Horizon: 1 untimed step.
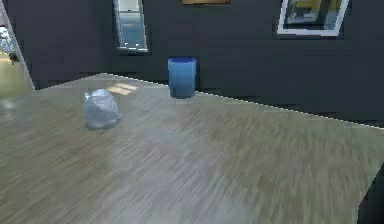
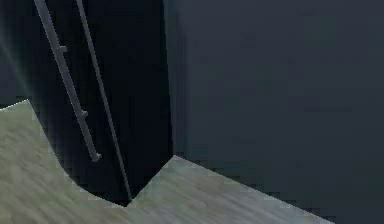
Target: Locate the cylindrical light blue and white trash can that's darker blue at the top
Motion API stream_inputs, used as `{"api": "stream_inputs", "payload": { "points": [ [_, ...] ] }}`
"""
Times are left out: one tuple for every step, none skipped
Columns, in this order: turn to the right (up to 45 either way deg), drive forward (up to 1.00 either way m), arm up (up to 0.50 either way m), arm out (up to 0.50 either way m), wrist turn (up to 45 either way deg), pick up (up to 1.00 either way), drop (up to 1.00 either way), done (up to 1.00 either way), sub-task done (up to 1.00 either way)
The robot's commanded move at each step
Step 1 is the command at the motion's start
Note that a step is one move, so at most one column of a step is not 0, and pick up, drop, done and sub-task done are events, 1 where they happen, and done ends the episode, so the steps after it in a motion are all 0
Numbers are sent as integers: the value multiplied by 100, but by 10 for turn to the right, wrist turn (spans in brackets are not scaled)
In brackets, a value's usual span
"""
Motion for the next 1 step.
{"api": "stream_inputs", "payload": {
  "points": [
    [60,0,0,0,0,0,0,0,0]
  ]
}}
